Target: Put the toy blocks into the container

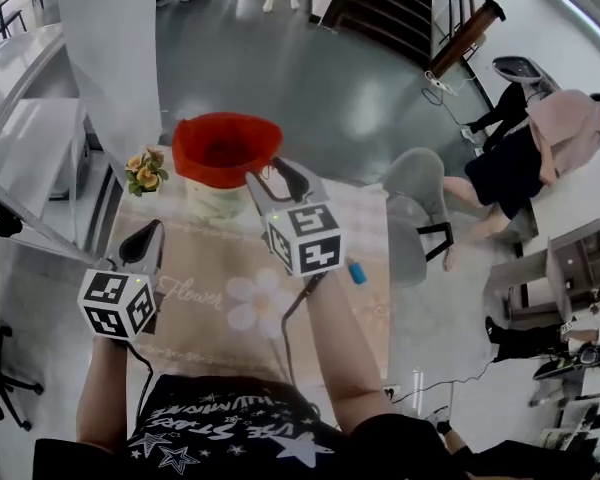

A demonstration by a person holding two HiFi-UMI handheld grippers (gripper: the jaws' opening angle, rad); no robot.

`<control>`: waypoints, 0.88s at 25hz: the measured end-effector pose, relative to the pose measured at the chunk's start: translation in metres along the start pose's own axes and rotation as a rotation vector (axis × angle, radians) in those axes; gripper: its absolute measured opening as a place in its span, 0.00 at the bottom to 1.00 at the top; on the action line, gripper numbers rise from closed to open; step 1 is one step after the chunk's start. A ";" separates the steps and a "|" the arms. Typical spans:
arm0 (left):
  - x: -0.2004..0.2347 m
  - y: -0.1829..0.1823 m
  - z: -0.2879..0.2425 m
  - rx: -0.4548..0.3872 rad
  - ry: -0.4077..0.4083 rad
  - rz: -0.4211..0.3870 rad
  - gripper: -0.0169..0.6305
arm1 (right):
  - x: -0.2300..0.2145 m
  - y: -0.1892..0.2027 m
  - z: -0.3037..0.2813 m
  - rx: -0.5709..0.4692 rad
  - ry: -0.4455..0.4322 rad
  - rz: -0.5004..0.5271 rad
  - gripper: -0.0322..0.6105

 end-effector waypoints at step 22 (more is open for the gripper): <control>-0.123 0.007 -0.038 0.045 0.230 -0.043 0.04 | -0.084 0.118 0.148 0.055 0.302 -0.167 0.36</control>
Point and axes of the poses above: the fingertips, and each gripper's own axes: z backward along the fingers, x to its left, y out of its underside, the point moved 6 cm from there along z, backward along the fingers, and after that the axes turned 12 degrees about -z, right-handed, at the moved point
